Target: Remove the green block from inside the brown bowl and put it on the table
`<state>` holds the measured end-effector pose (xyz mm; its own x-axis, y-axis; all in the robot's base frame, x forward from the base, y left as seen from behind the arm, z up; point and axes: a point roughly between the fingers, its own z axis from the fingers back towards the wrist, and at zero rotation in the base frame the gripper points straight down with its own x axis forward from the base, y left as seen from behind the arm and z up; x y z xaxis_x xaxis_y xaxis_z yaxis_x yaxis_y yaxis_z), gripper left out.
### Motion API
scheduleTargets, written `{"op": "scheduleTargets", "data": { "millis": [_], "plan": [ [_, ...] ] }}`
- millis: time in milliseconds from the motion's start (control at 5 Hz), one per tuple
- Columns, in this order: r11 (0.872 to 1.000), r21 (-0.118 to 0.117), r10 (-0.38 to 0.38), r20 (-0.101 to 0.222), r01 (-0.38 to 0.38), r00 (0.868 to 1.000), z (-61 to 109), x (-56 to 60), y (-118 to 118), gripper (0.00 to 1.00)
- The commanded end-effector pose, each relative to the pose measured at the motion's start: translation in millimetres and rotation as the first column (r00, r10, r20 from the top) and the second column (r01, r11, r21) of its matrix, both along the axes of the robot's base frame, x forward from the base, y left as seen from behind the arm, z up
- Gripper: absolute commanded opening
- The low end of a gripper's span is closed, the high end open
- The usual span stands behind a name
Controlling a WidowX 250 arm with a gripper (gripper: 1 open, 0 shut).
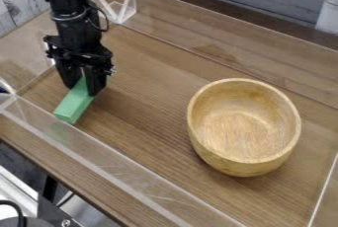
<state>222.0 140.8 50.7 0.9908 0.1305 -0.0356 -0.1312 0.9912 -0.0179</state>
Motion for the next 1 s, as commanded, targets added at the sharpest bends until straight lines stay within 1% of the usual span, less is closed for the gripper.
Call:
{"op": "scheduleTargets", "data": {
  "millis": [0, 200, 400, 600, 800],
  "plan": [
    [1.0, 0.022, -0.007, 0.041, 0.006, 0.999, 17.4, 9.7, 1, 1.0],
    [1.0, 0.017, -0.008, 0.053, 0.007, 0.999, 33.5, 10.6, -3, 1.0],
    [1.0, 0.016, -0.013, 0.081, 0.011, 0.997, 57.9, 11.2, -11, 1.0],
    [1.0, 0.013, -0.029, 0.085, 0.028, 0.996, 64.8, 7.1, -21, 1.0],
    [0.999, 0.021, -0.041, 0.063, 0.04, 0.997, 55.7, 2.9, -24, 1.0]
  ]
}}
